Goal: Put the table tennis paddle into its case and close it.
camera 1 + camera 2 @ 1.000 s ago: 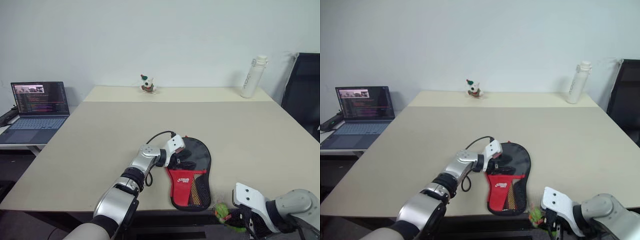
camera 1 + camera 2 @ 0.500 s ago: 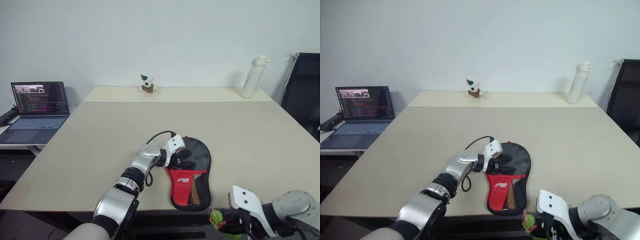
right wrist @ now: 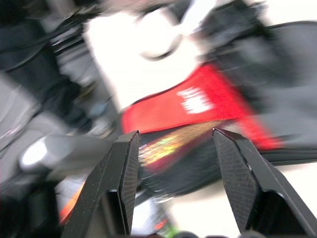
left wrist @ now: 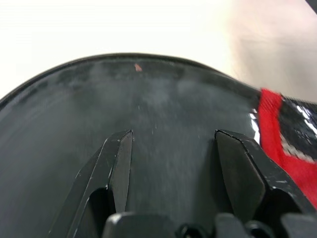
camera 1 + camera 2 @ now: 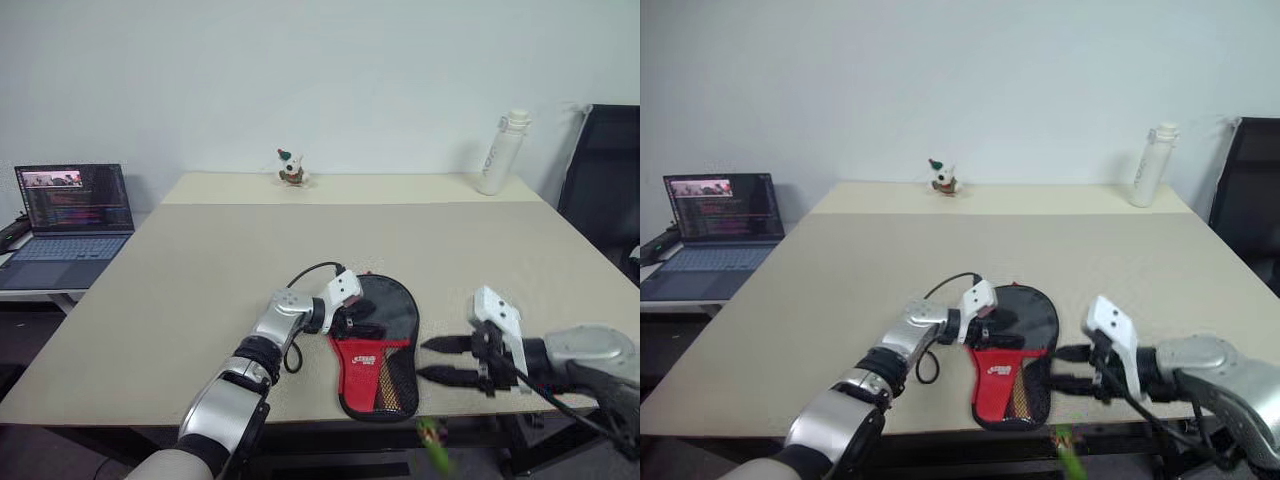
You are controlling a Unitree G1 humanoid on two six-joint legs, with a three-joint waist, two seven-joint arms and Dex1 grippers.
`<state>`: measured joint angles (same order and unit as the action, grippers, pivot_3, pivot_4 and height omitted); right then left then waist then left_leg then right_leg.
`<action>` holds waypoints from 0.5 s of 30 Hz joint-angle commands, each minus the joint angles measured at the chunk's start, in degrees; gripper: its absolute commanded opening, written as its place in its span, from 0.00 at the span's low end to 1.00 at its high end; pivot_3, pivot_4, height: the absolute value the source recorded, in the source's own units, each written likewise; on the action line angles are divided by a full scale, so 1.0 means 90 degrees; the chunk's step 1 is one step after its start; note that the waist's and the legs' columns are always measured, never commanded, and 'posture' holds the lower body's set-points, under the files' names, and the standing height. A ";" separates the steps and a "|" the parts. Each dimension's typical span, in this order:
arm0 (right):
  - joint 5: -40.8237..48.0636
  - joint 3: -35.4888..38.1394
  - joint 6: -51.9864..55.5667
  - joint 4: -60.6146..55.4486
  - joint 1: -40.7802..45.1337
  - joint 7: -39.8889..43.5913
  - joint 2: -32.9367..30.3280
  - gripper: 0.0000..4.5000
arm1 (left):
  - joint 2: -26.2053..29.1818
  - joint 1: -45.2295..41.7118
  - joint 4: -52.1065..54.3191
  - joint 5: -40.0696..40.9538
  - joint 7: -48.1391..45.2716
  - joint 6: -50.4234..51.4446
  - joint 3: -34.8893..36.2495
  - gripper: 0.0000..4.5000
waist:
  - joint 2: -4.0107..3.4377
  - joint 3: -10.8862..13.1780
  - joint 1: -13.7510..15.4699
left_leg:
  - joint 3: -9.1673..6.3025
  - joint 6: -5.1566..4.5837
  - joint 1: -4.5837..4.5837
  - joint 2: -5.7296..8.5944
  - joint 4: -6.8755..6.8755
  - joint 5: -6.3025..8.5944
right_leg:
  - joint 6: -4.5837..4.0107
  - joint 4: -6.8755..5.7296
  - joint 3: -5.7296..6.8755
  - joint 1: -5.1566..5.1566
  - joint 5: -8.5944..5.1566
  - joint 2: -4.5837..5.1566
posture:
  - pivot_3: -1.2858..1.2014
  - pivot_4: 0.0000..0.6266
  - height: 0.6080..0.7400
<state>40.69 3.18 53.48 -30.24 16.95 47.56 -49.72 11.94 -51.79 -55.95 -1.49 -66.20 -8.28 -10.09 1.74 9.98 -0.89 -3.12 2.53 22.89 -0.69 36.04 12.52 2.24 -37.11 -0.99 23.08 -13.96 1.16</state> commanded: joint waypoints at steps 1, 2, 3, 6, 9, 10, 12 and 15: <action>-0.0608 -0.0078 -0.1137 0.1228 0.0458 0.0251 0.0321 0.56 | 0.0466 0.0464 0.1204 0.0505 -0.0280 0.0715 0.0358 0.64 | -0.0002 0.0004 -0.0072 | 0.0000 0.0000 0.0003 -0.0001 0.0000 0.0000 | 0.0000 -0.0003 0.0000 0.0003 0.0000 -0.0001 | 0.52 0.24 1.00; -0.0788 -0.0138 -0.1443 0.1656 0.0590 0.0382 0.0388 0.56 | 0.0572 0.0646 0.1648 0.0641 -0.0263 0.0993 0.0442 0.64 | -0.0003 0.0007 -0.0104 | 0.0001 -0.0001 0.0002 -0.0001 -0.0002 0.0000 | -0.0001 -0.0005 -0.0003 0.0004 0.0000 -0.0001 | 0.52 0.24 1.00; -0.0949 -0.0209 -0.1752 0.2108 0.0757 0.0528 0.0491 0.56 | 0.0758 0.0913 0.2190 0.0789 -0.0262 0.1278 0.0545 0.64 | -0.0005 0.0013 -0.0106 | 0.0002 -0.0001 0.0003 -0.0001 -0.0002 0.0000 | -0.0001 -0.0006 -0.0005 0.0006 0.0000 -0.0001 | 0.52 0.24 1.00; -0.1333 -0.0382 -0.2258 0.3201 0.1174 0.0825 0.0646 0.56 | 0.1211 0.1723 0.3743 0.1194 -0.0166 0.2101 0.0791 0.64 | -0.0011 0.0027 -0.0113 | 0.0005 -0.0001 0.0004 -0.0004 -0.0005 0.0000 | -0.0003 -0.0011 -0.0011 0.0012 0.0000 -0.0002 | 0.52 0.24 1.00; -0.1899 -0.0496 -0.3010 0.4248 0.1480 0.1019 0.0618 0.56 | 0.1623 0.2552 0.5276 0.1688 0.0046 0.2971 0.1155 0.64 | -0.0019 0.0034 -0.0105 | 0.0004 -0.0001 0.0005 -0.0005 -0.0005 0.0000 | -0.0007 -0.0012 -0.0010 0.0014 -0.0002 -0.0001 | 0.52 0.24 1.00; -0.2042 -0.0481 -0.3261 0.4658 0.1570 0.1149 0.0535 0.56 | 0.1631 0.2688 0.5638 0.1761 0.0220 0.3198 0.1169 0.64 | -0.0020 0.0034 -0.0101 | 0.0005 0.0000 0.0005 -0.0005 -0.0004 0.0000 | -0.0008 -0.0012 -0.0011 0.0015 -0.0002 0.0000 | 0.52 0.24 1.00; -0.2346 -0.0460 -0.3727 0.5411 0.1733 0.1356 0.0345 0.56 | 0.1632 0.2864 0.6186 0.1800 0.0546 0.3482 0.1128 0.64 | -0.0023 0.0040 -0.0026 | 0.0003 0.0000 0.0006 0.0000 0.0000 0.0000 | -0.0008 -0.0012 -0.0007 0.0012 -0.0002 0.0006 | 0.52 0.24 1.00; -0.2687 -0.0405 -0.4208 0.6034 0.1894 0.1413 0.0208 0.56 | 0.1673 0.2999 0.6551 0.1878 0.0833 0.3697 0.1157 0.64 | -0.0024 0.0040 0.0032 | 0.0007 -0.0001 0.0005 0.0007 0.0007 -0.0001 | -0.0010 -0.0012 -0.0010 0.0007 0.0001 0.0011 | 0.52 0.24 1.00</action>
<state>17.81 -2.22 18.88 22.51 32.45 59.39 -46.32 26.79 -24.58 -0.41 14.04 -60.21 24.19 -0.10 1.52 10.34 -0.60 -3.01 2.52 22.92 -0.63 36.11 12.52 2.14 -37.22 -1.11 23.14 -13.94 1.26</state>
